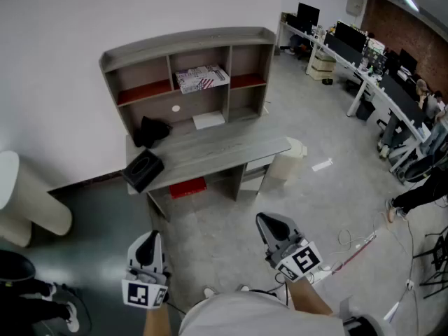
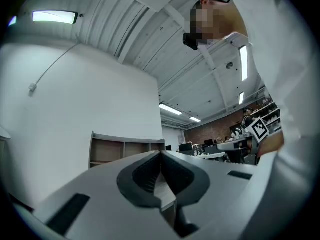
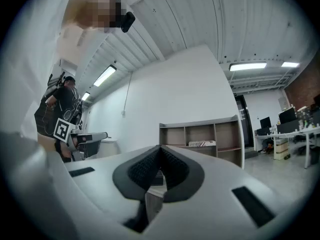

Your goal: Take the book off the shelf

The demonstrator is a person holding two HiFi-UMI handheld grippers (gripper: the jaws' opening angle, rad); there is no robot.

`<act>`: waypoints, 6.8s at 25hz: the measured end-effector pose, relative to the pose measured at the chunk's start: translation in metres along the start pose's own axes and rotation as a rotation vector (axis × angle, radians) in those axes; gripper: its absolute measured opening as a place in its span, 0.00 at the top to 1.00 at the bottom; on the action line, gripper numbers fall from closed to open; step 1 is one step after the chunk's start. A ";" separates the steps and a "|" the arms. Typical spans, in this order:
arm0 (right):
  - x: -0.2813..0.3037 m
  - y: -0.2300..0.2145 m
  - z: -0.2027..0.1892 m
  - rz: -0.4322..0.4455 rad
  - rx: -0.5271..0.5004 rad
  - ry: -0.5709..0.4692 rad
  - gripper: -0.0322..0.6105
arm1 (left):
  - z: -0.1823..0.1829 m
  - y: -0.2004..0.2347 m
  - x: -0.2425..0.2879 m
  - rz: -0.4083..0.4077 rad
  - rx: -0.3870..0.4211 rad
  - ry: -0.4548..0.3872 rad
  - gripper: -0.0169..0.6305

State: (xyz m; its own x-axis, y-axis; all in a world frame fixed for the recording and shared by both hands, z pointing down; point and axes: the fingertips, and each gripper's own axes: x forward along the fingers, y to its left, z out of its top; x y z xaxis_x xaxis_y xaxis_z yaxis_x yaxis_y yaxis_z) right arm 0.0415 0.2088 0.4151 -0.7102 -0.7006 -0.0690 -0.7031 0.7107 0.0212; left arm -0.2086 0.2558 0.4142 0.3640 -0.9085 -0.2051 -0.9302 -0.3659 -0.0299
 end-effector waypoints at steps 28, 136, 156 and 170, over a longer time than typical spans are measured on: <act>0.086 -0.029 -0.056 0.076 0.040 0.056 0.91 | -0.080 0.040 0.061 -0.053 -0.093 0.083 0.95; 0.237 -0.365 -0.062 -0.166 0.114 0.132 0.91 | -0.254 0.202 0.714 0.010 -1.433 -0.202 0.55; 0.212 -0.371 -0.058 -0.022 0.135 0.099 0.91 | -0.244 0.159 0.652 -0.041 -1.425 -0.213 0.71; 0.188 -0.360 -0.056 0.088 0.142 0.080 0.91 | -0.206 0.124 0.610 -0.046 -1.390 -0.281 0.72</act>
State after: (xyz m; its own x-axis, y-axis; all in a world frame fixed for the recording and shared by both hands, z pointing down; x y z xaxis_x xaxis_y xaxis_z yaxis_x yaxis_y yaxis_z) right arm 0.1586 -0.1824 0.4501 -0.7730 -0.6344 0.0061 -0.6305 0.7672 -0.1175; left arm -0.0920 -0.3851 0.4869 0.2178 -0.8811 -0.4198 -0.0539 -0.4404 0.8962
